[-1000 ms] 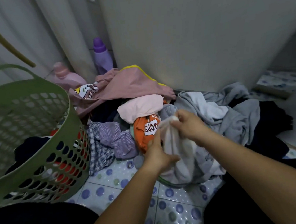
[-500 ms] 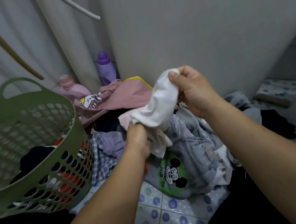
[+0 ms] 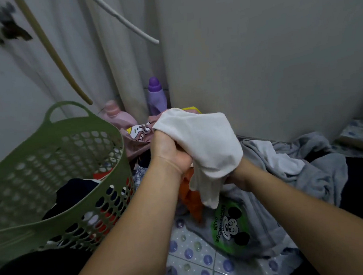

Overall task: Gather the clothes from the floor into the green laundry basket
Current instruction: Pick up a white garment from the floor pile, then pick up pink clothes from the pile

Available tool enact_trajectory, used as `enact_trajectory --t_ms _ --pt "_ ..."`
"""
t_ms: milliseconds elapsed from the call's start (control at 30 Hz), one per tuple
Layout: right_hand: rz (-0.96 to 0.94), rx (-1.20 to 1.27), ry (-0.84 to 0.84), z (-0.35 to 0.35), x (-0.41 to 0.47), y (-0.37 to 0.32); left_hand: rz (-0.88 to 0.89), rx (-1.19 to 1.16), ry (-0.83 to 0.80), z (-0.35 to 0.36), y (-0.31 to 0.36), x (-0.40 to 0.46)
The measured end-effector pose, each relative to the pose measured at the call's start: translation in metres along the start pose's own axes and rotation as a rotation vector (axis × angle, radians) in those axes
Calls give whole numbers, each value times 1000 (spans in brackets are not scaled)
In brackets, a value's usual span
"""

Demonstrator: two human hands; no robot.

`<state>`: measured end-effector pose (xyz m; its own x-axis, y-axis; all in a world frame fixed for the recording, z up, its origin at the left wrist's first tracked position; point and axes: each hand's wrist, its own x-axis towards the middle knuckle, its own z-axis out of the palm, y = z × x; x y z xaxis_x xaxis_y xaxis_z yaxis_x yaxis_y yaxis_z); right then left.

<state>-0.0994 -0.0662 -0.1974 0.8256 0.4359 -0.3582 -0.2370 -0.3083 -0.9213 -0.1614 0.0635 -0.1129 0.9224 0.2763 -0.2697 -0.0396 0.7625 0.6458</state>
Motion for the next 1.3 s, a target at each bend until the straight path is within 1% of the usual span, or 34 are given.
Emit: enact_trajectory --t_ms 67,133,167,267,367,467,533,600,700,767,800,867,933,1000,1067,1133,1233,1300 --pt "-16 228 -2 16 -1 -10 15 4 136 -13 14 -2" --pt "-83 380 -7 32 -3 -29 60 -31 330 -33 28 -5" --pt "-112 444 -27 42 -5 -41 88 -56 399 -44 35 -7" --pt "-171 588 -141 66 -14 -78 181 -82 476 -62 56 -12" --pt "-244 629 -289 102 -19 -117 375 -46 502 -72 93 -20" --pt "-288 602 -437 145 -20 -148 578 14 629 -81 135 -33" --pt "-262 480 -493 170 -17 -160 679 103 680 -91 155 -43" --pt "-240 307 -515 190 -9 -162 686 191 734 -103 165 -51" --pt "-182 130 -478 199 5 -152 605 266 830 -126 166 -55" --pt "-138 106 -420 192 13 -139 513 287 841 -154 161 -41" --pt "-126 102 -406 185 16 -130 461 283 831 -160 155 -36" --pt "-105 33 -358 166 25 -110 392 279 797 -149 135 -34" --pt "-73 -71 -273 143 33 -87 397 308 727 -131 114 -29" --pt "-59 -242 -183 116 46 -60 369 385 660 -119 89 -15" --pt "-66 -514 -123 90 59 -32 309 444 589 -109 64 0" --pt "-64 -744 -126 68 69 -9 247 489 528 -102 41 12" --pt "-63 -1062 -202 53 75 13 101 579 470 -95 16 20" --pt "-107 -1216 -218 51 79 24 12 635 441 -96 3 25"
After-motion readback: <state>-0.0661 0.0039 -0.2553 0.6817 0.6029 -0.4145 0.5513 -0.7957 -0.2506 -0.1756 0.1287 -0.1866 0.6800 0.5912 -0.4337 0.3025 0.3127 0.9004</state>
